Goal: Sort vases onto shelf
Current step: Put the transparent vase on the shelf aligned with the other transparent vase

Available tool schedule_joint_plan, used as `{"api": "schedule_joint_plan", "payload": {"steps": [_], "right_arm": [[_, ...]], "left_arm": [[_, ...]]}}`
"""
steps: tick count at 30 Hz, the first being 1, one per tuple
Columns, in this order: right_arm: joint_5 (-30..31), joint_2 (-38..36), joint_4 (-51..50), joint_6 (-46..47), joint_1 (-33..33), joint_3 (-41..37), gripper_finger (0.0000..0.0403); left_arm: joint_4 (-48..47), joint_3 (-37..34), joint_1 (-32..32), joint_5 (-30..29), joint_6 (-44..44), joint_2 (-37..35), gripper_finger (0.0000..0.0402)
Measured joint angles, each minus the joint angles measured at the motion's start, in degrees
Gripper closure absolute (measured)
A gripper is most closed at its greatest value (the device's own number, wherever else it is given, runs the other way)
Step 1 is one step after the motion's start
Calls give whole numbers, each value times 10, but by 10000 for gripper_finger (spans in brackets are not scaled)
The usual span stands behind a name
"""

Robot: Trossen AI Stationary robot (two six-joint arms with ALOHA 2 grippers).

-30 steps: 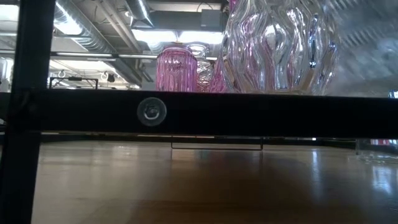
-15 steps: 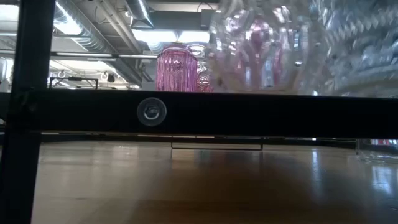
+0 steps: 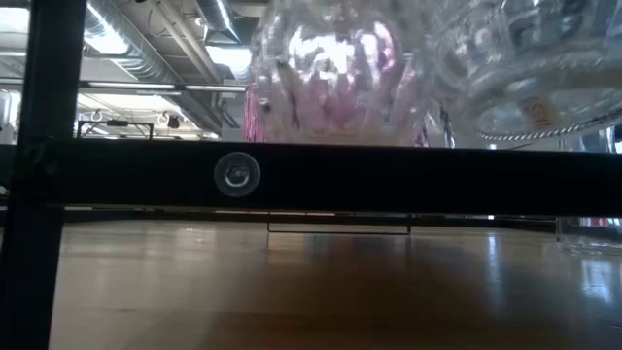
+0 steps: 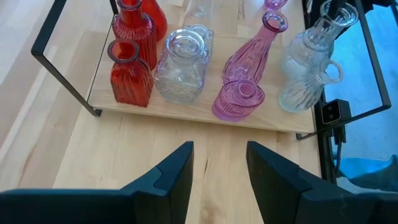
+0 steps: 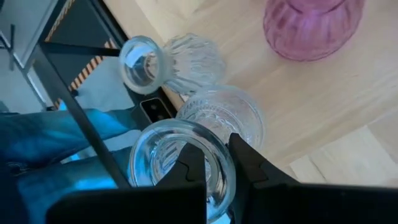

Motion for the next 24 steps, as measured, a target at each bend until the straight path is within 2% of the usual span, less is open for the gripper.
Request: {"api": "schedule_joint_plan", "payload": {"steps": [13, 24], "right_arm": [[-6, 27, 55, -1, -4, 0, 391], [5, 32, 41, -1, -4, 1, 391]], "left_arm": [[-3, 0, 0, 1, 0, 0, 259], [-9, 0, -5, 2, -1, 0, 259]]}}
